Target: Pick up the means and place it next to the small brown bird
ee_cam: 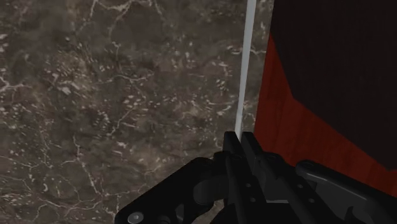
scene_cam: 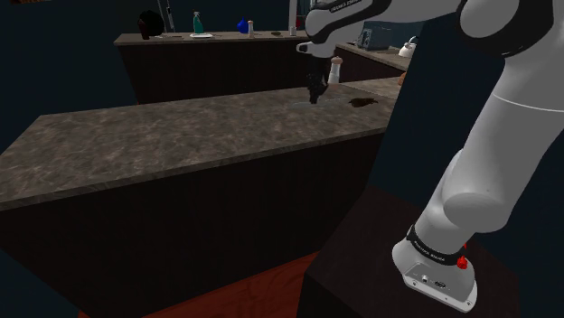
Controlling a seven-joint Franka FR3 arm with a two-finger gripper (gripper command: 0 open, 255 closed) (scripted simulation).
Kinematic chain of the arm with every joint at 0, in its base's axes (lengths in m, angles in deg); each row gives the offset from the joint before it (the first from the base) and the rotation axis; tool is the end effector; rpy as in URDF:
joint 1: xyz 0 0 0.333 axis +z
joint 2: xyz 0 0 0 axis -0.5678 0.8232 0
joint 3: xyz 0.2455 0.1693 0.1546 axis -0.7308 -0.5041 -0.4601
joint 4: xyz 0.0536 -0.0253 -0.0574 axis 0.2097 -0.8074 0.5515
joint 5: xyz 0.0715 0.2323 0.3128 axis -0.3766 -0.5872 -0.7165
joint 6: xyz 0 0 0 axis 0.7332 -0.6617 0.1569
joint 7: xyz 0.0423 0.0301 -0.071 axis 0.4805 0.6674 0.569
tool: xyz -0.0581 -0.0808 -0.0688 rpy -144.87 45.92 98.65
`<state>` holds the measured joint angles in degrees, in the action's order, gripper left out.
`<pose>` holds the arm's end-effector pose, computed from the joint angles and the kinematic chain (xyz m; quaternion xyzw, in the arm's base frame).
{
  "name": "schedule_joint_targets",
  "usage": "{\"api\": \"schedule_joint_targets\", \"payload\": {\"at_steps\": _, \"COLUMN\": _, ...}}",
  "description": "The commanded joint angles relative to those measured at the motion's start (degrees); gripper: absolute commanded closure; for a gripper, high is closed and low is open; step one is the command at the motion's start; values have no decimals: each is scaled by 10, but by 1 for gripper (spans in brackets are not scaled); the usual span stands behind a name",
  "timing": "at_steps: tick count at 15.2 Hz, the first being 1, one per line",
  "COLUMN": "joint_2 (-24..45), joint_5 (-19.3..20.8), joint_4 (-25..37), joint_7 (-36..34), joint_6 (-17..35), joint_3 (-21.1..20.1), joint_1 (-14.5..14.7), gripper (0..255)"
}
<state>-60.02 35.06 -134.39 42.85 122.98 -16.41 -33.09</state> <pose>0.5434 -0.1939 0.4828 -0.8614 -0.5073 -0.0232 0.0117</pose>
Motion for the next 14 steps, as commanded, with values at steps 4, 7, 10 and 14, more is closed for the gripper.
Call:
{"api": "schedule_joint_targets", "payload": {"at_steps": 4, "joint_2": -26, "joint_5": 10, "joint_4": -29, "joint_7": 61, "joint_6": 2, "joint_3": 31, "joint_1": -32, "gripper": 255}}
{"api": "schedule_joint_targets", "payload": {"at_steps": 7, "joint_2": -34, "joint_5": 14, "joint_4": -37, "joint_7": 99, "joint_6": 1, "joint_3": 51, "joint_1": -52, "gripper": 255}}
{"api": "schedule_joint_targets", "payload": {"at_steps": 10, "joint_2": -37, "joint_5": 16, "joint_4": -40, "joint_7": 139, "joint_6": -1, "joint_3": 72, "joint_1": -72, "gripper": 255}}
{"api": "schedule_joint_targets", "payload": {"at_steps": 14, "joint_2": -32, "joint_5": 14, "joint_4": -34, "joint_7": 195, "joint_6": -5, "joint_3": 100, "joint_1": -99, "gripper": 255}}
